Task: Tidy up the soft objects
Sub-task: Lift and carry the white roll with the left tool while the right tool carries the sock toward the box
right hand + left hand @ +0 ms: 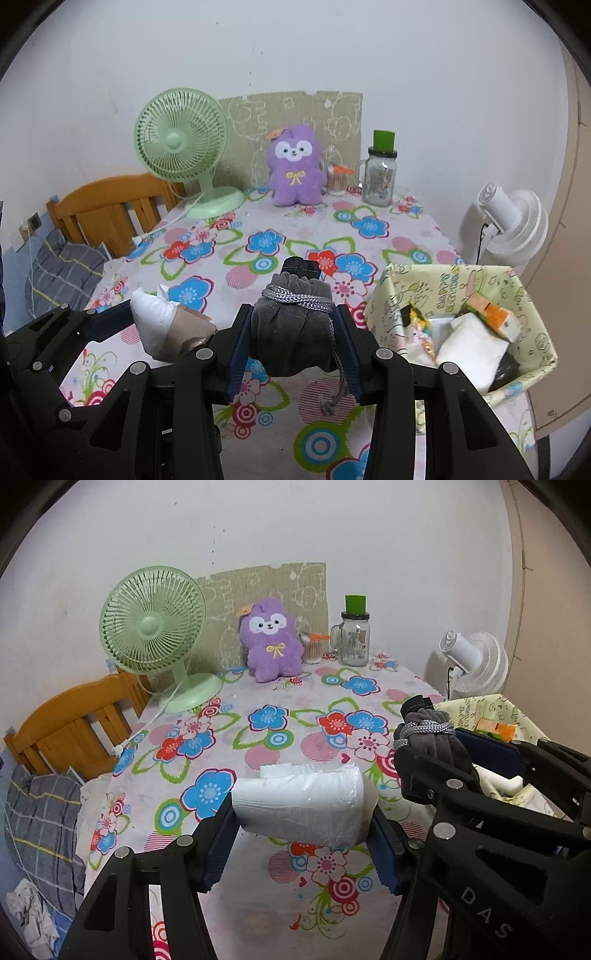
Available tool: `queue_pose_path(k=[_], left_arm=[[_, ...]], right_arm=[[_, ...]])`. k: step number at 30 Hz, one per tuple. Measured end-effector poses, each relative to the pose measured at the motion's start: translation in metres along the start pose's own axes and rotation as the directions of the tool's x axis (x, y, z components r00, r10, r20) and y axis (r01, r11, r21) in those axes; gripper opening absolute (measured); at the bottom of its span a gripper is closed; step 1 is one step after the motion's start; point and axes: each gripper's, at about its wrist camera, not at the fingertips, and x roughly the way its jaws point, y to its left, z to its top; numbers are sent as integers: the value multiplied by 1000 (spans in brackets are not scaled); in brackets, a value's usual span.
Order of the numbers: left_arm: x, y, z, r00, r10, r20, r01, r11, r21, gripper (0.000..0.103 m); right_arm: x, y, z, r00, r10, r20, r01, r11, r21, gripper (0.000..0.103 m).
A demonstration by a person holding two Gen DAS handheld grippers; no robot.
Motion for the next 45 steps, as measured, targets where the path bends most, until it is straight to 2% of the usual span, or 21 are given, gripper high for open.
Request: queue_pose_path(k=[16,34,45], left_arm=[[-27,-26,17,999,-4,51,3,1000,28,67],[-21,-76,47,994,-78,71,73,995,72,67],[-5,-116,61,990,-128,54,121,985,121,67]], right_arm=[[-34,-22,13,999,-13,34,13,1000,6,47],[-42,-77,28,996,-68,50,67,997,29,47],[-41,-120,26,993,-112,39,109,992,70,47]])
